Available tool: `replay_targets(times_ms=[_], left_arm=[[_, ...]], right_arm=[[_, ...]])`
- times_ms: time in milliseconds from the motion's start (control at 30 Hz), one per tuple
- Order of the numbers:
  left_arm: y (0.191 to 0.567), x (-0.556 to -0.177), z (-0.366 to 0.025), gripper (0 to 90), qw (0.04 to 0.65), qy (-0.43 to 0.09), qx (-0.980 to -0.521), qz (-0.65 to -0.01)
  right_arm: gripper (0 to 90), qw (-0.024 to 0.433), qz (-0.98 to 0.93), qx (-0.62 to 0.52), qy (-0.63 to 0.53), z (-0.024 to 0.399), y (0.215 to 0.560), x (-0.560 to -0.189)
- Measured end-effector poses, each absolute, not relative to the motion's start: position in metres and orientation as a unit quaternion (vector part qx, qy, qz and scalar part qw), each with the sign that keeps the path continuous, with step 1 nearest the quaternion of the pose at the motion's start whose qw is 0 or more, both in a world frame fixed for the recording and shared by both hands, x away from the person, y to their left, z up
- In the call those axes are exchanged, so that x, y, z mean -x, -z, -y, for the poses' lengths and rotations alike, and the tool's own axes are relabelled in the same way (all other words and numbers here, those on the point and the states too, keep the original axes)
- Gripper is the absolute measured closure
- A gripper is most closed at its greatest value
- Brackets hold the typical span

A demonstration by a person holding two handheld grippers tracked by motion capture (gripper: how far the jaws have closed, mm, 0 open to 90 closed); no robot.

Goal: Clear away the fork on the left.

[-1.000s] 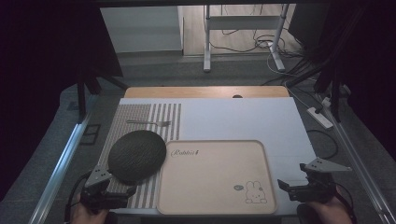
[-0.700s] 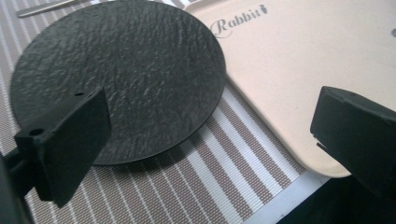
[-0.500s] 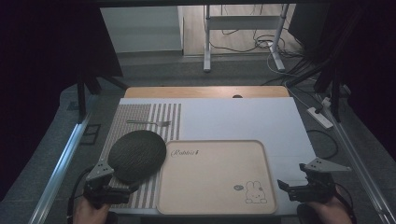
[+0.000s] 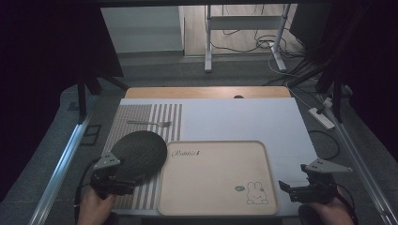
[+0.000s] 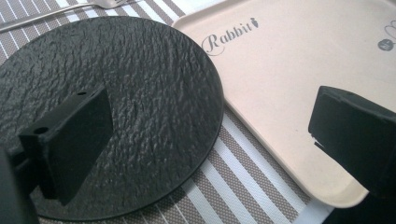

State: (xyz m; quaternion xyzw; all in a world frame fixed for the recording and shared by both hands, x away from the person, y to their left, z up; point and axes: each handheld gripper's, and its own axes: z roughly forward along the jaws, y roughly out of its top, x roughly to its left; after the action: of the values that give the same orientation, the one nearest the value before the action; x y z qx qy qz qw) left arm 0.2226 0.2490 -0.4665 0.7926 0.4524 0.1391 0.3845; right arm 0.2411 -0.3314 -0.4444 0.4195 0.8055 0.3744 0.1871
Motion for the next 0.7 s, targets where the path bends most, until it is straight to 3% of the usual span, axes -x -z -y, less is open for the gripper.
replay_targets(times_ms=[700], left_arm=[[0.465,-0.272,-0.246,0.0,0.369,-0.132,-0.802,-0.452]], right_arm=[[0.0,0.186,-0.807,-0.418,-0.373,0.331,0.445,-0.241]])
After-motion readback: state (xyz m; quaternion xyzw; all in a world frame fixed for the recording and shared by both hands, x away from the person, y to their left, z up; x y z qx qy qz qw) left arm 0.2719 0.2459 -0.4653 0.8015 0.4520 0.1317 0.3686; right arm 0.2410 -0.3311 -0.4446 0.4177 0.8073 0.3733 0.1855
